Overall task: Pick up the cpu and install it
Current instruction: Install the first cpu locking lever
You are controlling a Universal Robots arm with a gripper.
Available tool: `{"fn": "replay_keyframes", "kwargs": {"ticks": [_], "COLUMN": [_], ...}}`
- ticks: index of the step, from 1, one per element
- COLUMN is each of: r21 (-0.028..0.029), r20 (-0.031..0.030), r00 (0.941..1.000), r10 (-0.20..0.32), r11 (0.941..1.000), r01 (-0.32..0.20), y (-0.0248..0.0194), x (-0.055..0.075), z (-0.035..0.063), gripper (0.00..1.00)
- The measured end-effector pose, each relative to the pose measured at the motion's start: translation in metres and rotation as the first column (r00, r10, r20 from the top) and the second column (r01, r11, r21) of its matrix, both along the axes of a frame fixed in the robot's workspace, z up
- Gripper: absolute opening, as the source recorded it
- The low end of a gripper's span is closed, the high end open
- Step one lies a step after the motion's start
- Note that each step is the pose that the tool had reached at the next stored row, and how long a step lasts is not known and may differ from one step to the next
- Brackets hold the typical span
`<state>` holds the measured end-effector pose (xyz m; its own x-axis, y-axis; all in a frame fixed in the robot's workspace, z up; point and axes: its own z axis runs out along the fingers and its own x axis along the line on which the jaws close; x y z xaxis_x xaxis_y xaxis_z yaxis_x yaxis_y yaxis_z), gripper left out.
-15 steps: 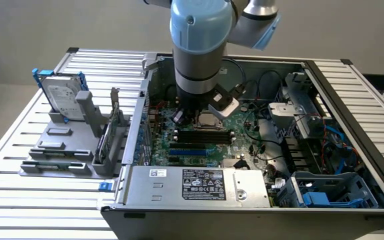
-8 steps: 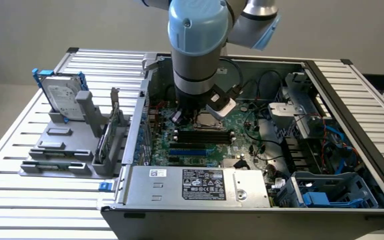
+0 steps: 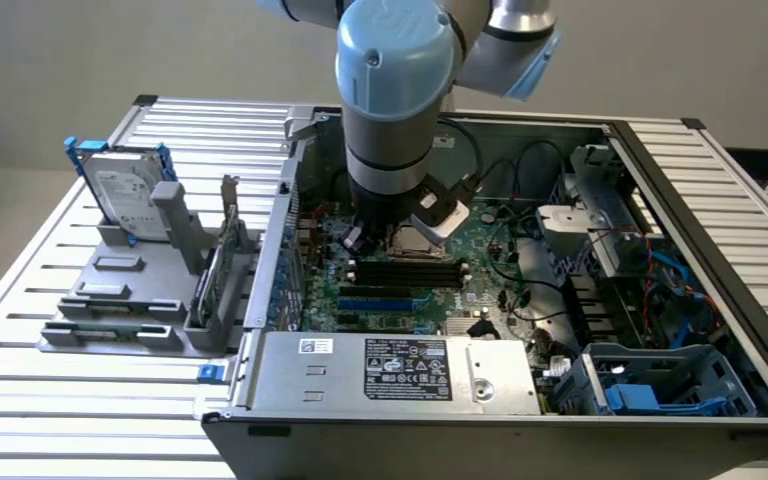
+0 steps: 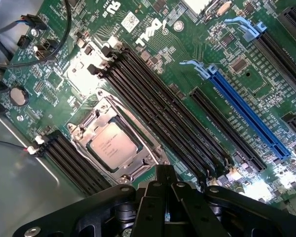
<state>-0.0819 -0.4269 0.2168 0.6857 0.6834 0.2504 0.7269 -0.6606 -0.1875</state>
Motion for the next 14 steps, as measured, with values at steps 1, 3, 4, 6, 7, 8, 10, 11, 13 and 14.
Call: {"fn": "replay_keyframes", "kwargs": {"ticks": [1, 3, 4, 6, 7, 8, 10, 11, 13, 14], "r21": [0.0, 0.0, -0.0001, -0.0001, 0.0, 0.0, -0.0001, -0.0001, -0.0001, -0.0001], "r20": [0.0, 0.0, -0.0001, -0.0001, 0.0, 0.0, 0.0001, 0.0001, 0.0001, 0.0001], "r00": [1.0, 1.0, 1.0, 0.9999, 0.9999, 0.9999, 0.9998, 0.9998, 0.9997, 0.9997], "r10": [0.002, 0.005, 0.007, 0.011, 0.013, 0.015, 0.019, 0.021, 0.024, 0.026], "r11": [1.0, 1.0, 1.0, 0.9999, 0.9999, 0.9999, 0.9998, 0.9998, 0.9997, 0.9997], "r01": [-0.002, -0.005, -0.007, -0.011, -0.013, -0.015, -0.019, -0.021, -0.024, -0.026], "y": [0.0, 0.0, 0.0, 0.0, 0.0, 0.0, 0.0, 0.0, 0.0002, 0.0003], "x": [0.0, 0.0, 0.0, -0.001, -0.001, -0.001, -0.001, -0.001, -0.001, -0.002], "z": [-0.0009, -0.0026, -0.0034, -0.0052, -0.0061, -0.007, -0.0092, -0.0104, -0.0124, -0.0132], "gripper": [0.11, 0.11, 0.11, 0.11, 0.11, 0.11, 0.11, 0.11, 0.11, 0.11]}}
